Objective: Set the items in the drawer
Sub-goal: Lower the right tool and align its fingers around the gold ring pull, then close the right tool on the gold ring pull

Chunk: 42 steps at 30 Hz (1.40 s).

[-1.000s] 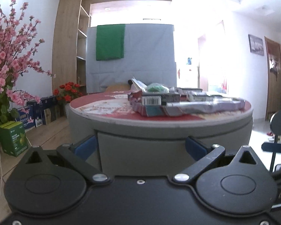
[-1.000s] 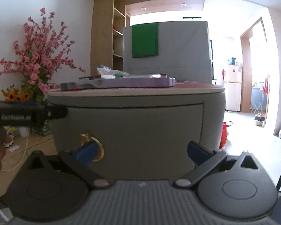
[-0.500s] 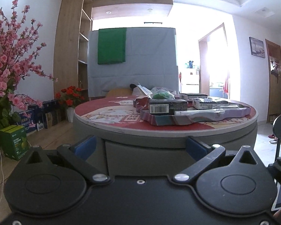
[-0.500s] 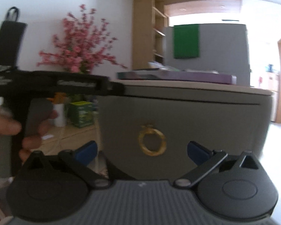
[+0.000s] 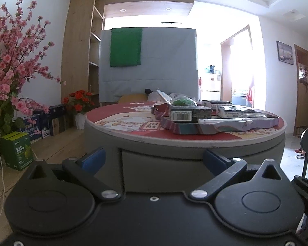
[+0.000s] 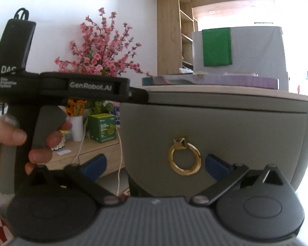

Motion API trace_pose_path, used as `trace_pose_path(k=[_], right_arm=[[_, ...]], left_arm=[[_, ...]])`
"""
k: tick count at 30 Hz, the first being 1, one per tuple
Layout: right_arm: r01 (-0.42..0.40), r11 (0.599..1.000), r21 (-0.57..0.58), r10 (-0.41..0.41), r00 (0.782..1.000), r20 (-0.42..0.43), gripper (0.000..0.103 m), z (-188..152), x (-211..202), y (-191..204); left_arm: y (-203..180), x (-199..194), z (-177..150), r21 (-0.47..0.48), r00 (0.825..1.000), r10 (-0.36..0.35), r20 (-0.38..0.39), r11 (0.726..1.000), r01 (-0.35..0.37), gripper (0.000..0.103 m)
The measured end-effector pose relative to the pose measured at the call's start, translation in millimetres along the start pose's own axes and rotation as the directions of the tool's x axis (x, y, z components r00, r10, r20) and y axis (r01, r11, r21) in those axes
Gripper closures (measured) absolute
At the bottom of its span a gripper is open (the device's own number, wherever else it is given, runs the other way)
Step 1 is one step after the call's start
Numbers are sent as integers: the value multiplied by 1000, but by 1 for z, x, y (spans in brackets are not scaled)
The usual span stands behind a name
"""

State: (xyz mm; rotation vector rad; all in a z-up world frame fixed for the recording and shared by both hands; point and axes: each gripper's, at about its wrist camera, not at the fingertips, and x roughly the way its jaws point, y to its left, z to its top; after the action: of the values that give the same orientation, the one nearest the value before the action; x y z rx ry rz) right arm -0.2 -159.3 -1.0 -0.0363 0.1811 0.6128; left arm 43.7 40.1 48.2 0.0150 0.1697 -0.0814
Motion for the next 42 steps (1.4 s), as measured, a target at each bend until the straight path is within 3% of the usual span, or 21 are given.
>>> trace_pose_path(k=[7, 16, 23, 28, 42], right_arm=[[-21, 999, 39, 21, 1000, 3, 1, 1, 2, 0], [-134, 956, 261, 124, 991, 54, 1, 3, -11, -23], [-92, 959, 267, 80, 995, 54, 1, 5, -8, -18], [-51, 967, 251, 42, 998, 38, 2, 9, -5, -11], [163, 972, 170, -163, 987, -11, 70, 7, -4, 2]], left_arm=[[8, -9, -5, -33, 1000, 12, -16, 999, -13, 0], [37, -24, -32, -161, 996, 29, -85, 986, -43, 0], [53, -32, -54, -195, 989, 46, -138, 978, -73, 0], [63, -32, -61, -229, 988, 21, -154, 972, -56, 0], [65, -33, -86, -276, 981, -31, -194, 961, -25, 0]])
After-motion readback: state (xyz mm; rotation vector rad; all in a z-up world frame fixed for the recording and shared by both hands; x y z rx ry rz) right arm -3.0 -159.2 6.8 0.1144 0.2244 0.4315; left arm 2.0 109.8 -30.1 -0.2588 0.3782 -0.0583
